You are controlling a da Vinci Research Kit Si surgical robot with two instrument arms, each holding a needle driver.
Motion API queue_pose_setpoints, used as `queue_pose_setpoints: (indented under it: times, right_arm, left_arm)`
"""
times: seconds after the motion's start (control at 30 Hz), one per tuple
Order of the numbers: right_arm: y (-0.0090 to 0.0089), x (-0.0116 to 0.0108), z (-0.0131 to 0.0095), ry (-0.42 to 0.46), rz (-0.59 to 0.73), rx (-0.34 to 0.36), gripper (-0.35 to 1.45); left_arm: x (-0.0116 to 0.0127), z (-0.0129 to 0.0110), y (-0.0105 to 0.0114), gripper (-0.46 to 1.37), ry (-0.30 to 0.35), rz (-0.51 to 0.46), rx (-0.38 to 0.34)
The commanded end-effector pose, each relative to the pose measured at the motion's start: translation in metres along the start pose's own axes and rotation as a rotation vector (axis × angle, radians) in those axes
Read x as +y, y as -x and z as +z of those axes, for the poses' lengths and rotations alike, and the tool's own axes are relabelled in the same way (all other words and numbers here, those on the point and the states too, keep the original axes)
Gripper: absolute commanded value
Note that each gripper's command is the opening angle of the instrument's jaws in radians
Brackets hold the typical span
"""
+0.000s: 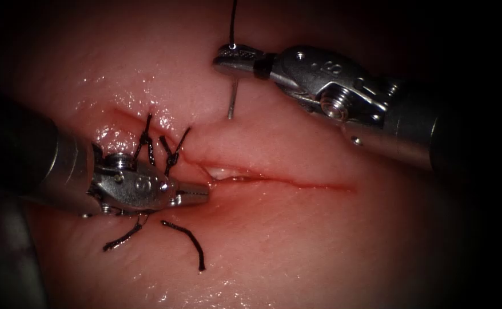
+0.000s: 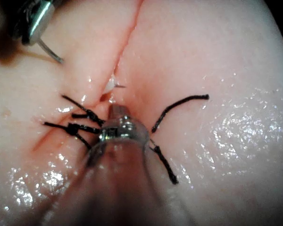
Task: Wound Closure
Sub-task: Use the right gripper to throw the needle through the top of the wound
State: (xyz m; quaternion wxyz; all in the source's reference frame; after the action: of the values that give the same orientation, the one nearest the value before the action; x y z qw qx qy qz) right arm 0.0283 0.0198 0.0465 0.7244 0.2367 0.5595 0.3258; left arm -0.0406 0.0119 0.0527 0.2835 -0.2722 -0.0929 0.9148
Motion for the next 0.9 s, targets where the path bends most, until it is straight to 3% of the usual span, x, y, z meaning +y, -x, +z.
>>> queue_pose_setpoints:
  times: [0.03,0.23,0.6,0.8,0.9]
  right_arm:
    - [0.0000,-0.0001,0.0001,-0.008,0.011,0.001,-0.35]
    - [0.0005,-0.0003,0.0003,-0.040,0.149,-0.001,-0.35]
    - [0.0034,-0.0012,0.0009,-0.038,0.499,-0.054,-0.35]
    - [0.0046,-0.0013,0.0011,-0.109,0.689,-0.074,-0.35]
    - [0.0051,-0.0019,0.0012,-0.148,0.716,-0.085,-0.35]
  left_arm:
    - [0.0000,0.0000,0.0000,-0.35,0.005,0.000,0.000]
    - [0.0000,0.0000,0.0001,-0.35,0.006,0.000,0.000]
    - [0.0000,0.0000,-0.0001,-0.35,0.005,-0.001,0.003]
    - [0.0000,0.0000,-0.0001,-0.35,0.004,-0.001,0.005]
    - [0.0000,0.0000,-0.0001,-0.35,0.004,-0.001,0.005]
